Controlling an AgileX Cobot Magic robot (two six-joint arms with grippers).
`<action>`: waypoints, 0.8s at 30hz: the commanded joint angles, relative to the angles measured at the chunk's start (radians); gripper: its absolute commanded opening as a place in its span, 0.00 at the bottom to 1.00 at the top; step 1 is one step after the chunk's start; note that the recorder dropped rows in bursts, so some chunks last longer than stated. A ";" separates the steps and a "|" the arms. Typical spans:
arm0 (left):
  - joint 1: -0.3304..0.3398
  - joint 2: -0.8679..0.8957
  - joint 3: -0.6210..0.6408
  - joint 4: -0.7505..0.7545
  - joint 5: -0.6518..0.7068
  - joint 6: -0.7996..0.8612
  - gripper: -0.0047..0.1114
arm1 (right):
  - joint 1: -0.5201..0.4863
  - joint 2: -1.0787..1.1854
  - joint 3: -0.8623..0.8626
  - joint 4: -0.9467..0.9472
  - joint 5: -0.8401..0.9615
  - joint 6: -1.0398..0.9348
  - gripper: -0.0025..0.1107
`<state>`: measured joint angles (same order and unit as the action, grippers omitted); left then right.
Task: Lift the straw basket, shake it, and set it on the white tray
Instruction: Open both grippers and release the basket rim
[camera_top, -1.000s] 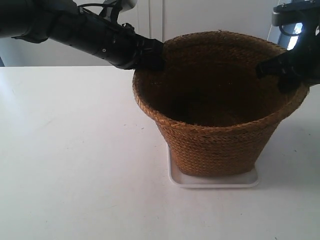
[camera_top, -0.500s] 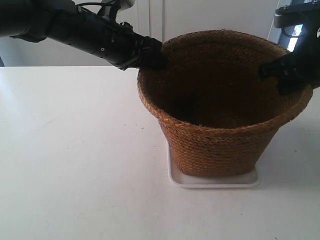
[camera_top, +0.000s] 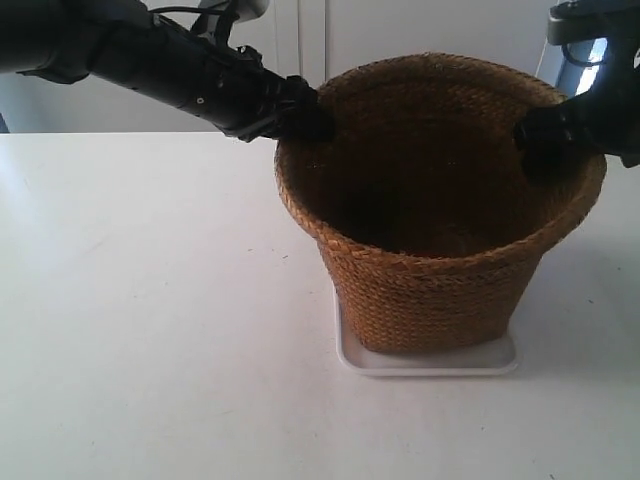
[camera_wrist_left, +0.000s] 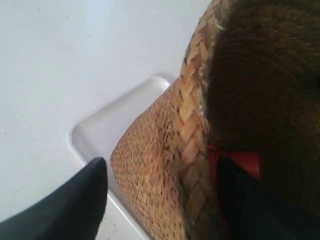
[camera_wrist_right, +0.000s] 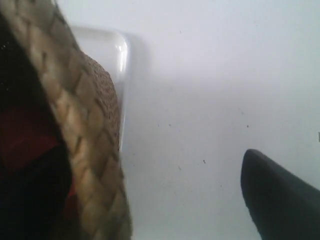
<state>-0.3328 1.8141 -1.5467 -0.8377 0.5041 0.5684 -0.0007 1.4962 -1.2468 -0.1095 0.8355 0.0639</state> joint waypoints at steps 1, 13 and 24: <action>0.003 -0.010 -0.003 0.026 0.044 0.012 0.74 | -0.010 -0.056 0.002 0.039 -0.067 -0.009 0.82; 0.003 -0.024 -0.142 0.040 0.116 0.013 0.75 | -0.010 -0.246 0.002 0.053 -0.104 -0.009 0.83; 0.007 -0.220 -0.177 0.233 0.396 -0.024 0.53 | -0.010 -0.438 0.002 0.050 -0.067 -0.064 0.83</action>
<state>-0.3270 1.6566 -1.7143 -0.6602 0.7709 0.5691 -0.0007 1.1069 -1.2468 -0.0581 0.7475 0.0196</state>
